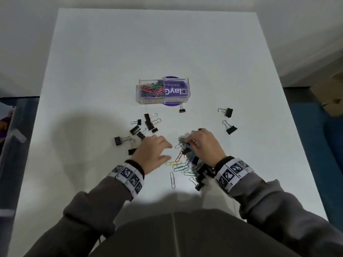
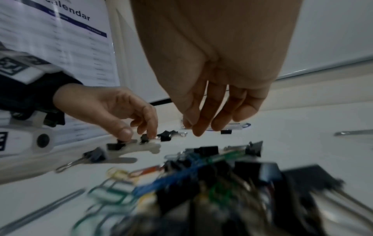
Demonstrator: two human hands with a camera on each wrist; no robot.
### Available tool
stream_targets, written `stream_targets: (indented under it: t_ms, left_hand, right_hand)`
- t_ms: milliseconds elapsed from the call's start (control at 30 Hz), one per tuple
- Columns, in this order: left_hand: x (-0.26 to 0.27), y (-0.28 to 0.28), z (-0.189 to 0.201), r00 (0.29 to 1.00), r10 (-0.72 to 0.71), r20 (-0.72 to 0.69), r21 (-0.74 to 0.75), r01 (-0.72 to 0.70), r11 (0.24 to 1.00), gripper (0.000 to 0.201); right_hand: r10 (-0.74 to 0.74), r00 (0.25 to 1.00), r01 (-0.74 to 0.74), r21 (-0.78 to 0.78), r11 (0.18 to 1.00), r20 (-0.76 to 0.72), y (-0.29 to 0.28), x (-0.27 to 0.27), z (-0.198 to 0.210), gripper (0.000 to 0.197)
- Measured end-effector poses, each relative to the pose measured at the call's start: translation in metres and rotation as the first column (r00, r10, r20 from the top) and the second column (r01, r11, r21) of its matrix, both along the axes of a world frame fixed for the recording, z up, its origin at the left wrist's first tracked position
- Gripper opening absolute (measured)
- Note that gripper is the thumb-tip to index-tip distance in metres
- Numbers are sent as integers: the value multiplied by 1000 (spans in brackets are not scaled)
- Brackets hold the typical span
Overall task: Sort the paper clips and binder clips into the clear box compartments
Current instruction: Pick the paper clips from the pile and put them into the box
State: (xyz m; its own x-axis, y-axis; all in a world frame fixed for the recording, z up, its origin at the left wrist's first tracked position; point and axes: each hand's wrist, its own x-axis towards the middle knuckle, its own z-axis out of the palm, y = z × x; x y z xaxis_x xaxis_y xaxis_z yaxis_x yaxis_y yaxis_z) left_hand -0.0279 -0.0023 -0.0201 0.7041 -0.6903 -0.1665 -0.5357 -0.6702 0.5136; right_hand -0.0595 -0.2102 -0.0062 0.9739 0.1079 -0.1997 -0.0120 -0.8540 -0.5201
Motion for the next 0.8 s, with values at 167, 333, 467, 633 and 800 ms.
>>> stream_targets:
  t_ms: [167,333,467,633,800]
  left_hand:
    - [-43,-1,-13,991,-41,-128,63,49,997,86]
    - [-56,-5,-18,997,-41,-59,70,45,997,79]
    - [-57,-7,-24,1000,-8,-8,15,8,1000,45]
    - [-54,-5,-25,993,117,-2,-25,-117,993,26]
    - [-54,-2,-20,995,94,-45,-1,-95,996,50]
  right_hand:
    - [220,974,-224,-89,971,-52,6,-45,-8,31]
    - [333,940,-341,-205,917,-71,13,-49,-14,62]
    - [387,920,-387,-298,873,-63,16,-46,-19,60]
    - [409,913,-372,-393,841,10,12,-47,-24,42]
    - [424,905,-365,-448,816,34,11,-55,-24,57]
